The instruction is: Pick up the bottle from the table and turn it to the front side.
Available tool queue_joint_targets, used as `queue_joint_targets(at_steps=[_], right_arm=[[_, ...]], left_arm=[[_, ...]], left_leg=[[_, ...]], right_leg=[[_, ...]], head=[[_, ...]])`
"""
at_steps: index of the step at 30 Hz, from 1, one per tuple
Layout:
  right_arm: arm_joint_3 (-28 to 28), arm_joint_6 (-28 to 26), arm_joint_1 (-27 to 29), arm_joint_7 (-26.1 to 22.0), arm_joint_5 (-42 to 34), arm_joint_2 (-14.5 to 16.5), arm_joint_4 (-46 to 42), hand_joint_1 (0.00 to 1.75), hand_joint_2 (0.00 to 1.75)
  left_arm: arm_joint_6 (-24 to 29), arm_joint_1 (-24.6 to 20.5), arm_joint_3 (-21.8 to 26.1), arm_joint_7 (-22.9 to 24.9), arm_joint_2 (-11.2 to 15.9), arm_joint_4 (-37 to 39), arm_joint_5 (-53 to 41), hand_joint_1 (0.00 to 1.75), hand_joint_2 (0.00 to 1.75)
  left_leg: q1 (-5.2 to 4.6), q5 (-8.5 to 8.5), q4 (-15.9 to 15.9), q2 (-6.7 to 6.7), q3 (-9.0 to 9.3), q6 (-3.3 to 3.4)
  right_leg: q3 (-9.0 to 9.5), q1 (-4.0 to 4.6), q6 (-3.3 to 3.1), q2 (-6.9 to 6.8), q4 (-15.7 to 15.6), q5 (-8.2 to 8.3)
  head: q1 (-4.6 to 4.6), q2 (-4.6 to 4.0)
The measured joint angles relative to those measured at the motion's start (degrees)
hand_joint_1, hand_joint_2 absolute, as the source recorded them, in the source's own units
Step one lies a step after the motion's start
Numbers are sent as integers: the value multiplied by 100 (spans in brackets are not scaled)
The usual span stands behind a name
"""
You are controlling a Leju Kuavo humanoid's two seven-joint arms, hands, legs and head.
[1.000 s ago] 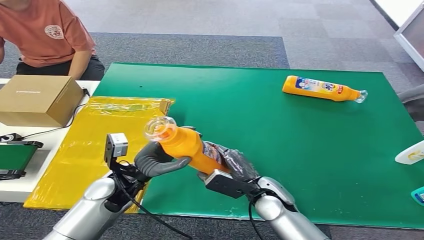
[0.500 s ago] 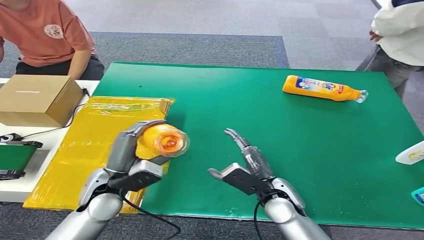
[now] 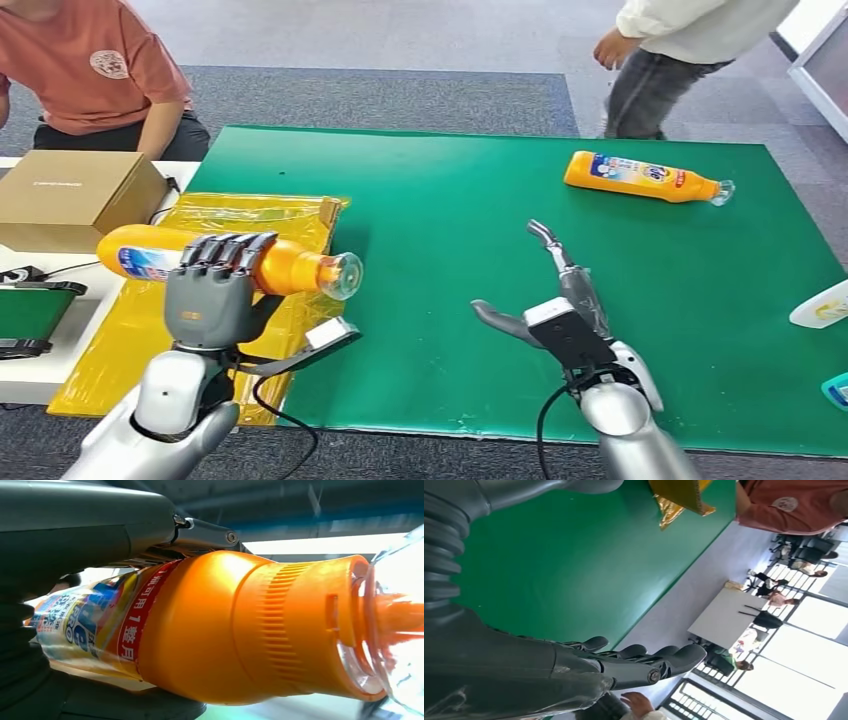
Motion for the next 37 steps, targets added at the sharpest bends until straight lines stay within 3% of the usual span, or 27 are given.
queue_joint_targets(at_steps=[6,10,14,24,28,33,37], right_arm=[[13,173,-108,-56,-206,6,-346,0,175],[143,216,-125,-110,-231,6,-587,0,175],[351,221,-122,-158,-220,6,-831,0,175],[726,248,-106,-206,-200,4,-1140,0,175],[803,247,-89,-211,-207,4,-1143,0,175],[873,233,-35,-215,-217,3,-1143,0,175],[914,179,33,-213,-208,2,-1144,0,175]], left_arm=[[-2,-437,345,-526,-219,2032,226,175,175],[28,-643,661,-651,-324,2927,268,175,175],[56,-728,827,-769,-431,3352,273,0,175],[214,-711,886,-902,-572,3512,251,0,175],[459,-604,886,-1000,-575,3426,299,0,0],[885,-371,911,-1173,-591,3084,492,0,0],[1158,-118,928,-1572,-636,2603,1116,0,0]], left_leg=[[-2,4,0,3,-2,4],[-2,4,0,2,-4,5],[-2,3,0,2,-5,5],[-2,4,0,2,-5,5],[-2,4,0,2,-4,5],[-2,3,0,2,-5,6],[-2,3,0,2,-5,5]], right_leg=[[-2,-1,2,2,0,9],[-4,-1,2,1,0,9],[-5,-1,2,2,0,8],[-3,0,2,1,0,8],[-3,0,2,1,0,8],[-4,0,2,1,0,7],[-5,0,2,1,-1,6]], head=[[2,-1],[-1,-2],[0,-1],[1,0],[0,-1],[0,0],[-1,0]])
